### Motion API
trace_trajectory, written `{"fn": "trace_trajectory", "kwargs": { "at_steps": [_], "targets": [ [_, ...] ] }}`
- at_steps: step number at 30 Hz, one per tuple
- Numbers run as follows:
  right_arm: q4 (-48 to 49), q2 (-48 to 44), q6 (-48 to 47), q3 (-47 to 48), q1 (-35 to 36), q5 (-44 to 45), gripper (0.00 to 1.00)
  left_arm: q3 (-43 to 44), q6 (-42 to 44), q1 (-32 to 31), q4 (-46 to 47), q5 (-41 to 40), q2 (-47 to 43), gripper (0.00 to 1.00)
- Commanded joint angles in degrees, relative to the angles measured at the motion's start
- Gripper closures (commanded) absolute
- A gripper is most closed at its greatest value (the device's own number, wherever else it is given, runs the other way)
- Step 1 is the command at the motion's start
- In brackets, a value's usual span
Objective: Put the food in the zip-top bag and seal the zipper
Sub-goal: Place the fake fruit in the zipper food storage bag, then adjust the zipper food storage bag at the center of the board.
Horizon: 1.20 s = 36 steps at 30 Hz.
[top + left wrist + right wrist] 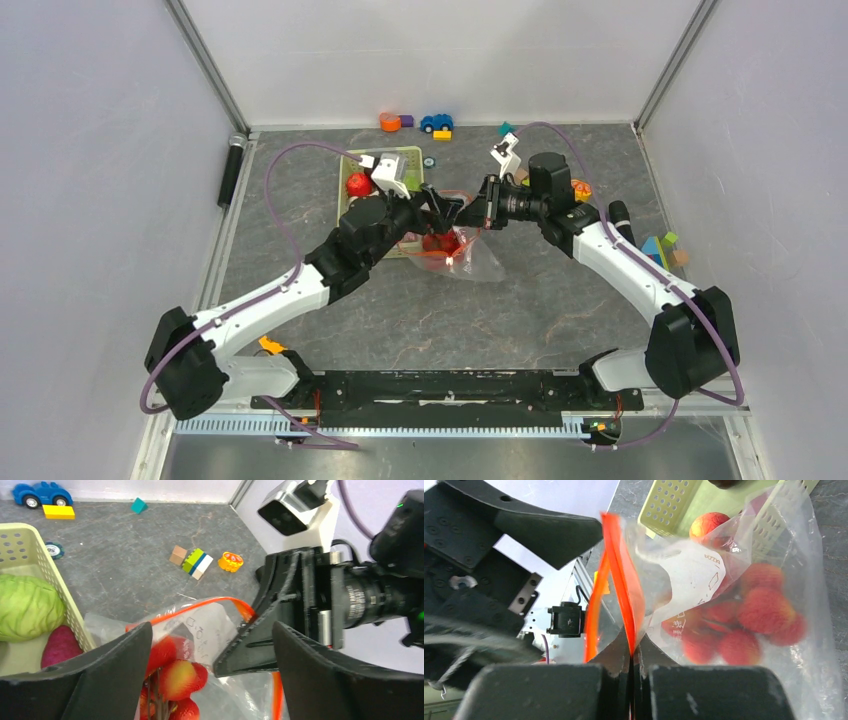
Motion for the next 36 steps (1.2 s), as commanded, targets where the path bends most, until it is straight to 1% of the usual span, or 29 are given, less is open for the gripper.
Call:
{"fn": "trace_trajectory", "kwargs": {
  "at_steps": [1, 6, 9, 13, 15, 17, 20, 21, 22, 25, 26, 28, 29, 30, 33, 36],
  "targets": [
    [2.71, -1.02, -0.25, -0.41, -0.53, -0.15, 1.00, 3.93, 1.72, -0.24, -3.20, 3.48, -4.46, 0.00],
    [0.39, -0.71, -2.27, -0.48, -1.62, 0.26, 1.00, 5.04, 2.68, -0.24, -10.46, -0.50, -8.43, 0.00],
    [-1.00, -0.52, -3.53, -0.38, -1.89, 0.71, 1.00, 4.87, 2.84, -0.24, -16.05, -5.38, -10.54, 0.00],
    [-3.86, -0.41, -5.98, 0.20, -2.01, 2.38, 1.00, 4.78, 2.52, -0.15, -25.28, -9.69, -10.54, 0.00],
    [-6.45, -0.20, -8.38, 0.97, -2.02, 3.61, 1.00, 4.78, 1.61, -0.15, -29.34, -9.62, -9.36, 0.00],
    [-9.42, 0.05, -11.14, 1.87, -2.02, 5.01, 1.00, 4.48, 0.51, -0.15, -31.12, -7.77, -7.77, 0.00],
    [-14.23, 0.32, -15.36, 2.87, -2.06, 8.20, 1.00, 3.92, -0.99, -0.15, -30.39, -3.62, -4.83, 0.01],
    [-15.20, 0.30, -16.32, 2.98, -2.01, 9.18, 1.00, 3.78, -1.63, -0.15, -29.62, -3.15, -3.82, 0.02],
    [-16.08, 0.09, -17.22, 3.10, -2.01, 10.19, 1.00, 3.86, -2.00, -0.15, -28.76, -2.86, -2.45, 0.08],
    [-18.61, -0.61, -19.70, 3.40, -1.99, 13.50, 0.97, 5.77, -2.47, -0.15, -28.19, -1.86, 1.47, 0.29],
    [-19.41, -0.86, -20.37, 3.75, -2.01, 14.64, 0.96, 6.36, -2.52, -0.15, -28.18, -1.60, 2.54, 0.39],
    [-21.30, -1.21, -22.39, 4.61, -2.03, 17.66, 0.94, 7.48, -2.53, -0.15, -28.18, -1.11, 4.07, 0.69],
    [-22.34, -1.51, -23.31, 5.09, -2.01, 19.60, 0.93, 8.06, -2.44, -0.15, -28.26, -0.95, 4.51, 0.86],
    [-23.55, -1.62, -24.58, 5.60, -2.01, 21.32, 0.91, 8.43, -2.45, -0.15, -28.21, -0.70, 4.82, 0.97],
    [-27.82, -2.27, -29.75, 8.82, -2.01, 27.94, 0.87, 8.99, -1.57, -0.15, -26.02, 2.04, 4.73, 0.98],
    [-30.13, -4.00, -34.18, 10.51, -2.01, 36.92, 0.79, 9.22, -0.89, -0.15, -22.66, 5.96, 4.14, 0.98]
  ]
}}
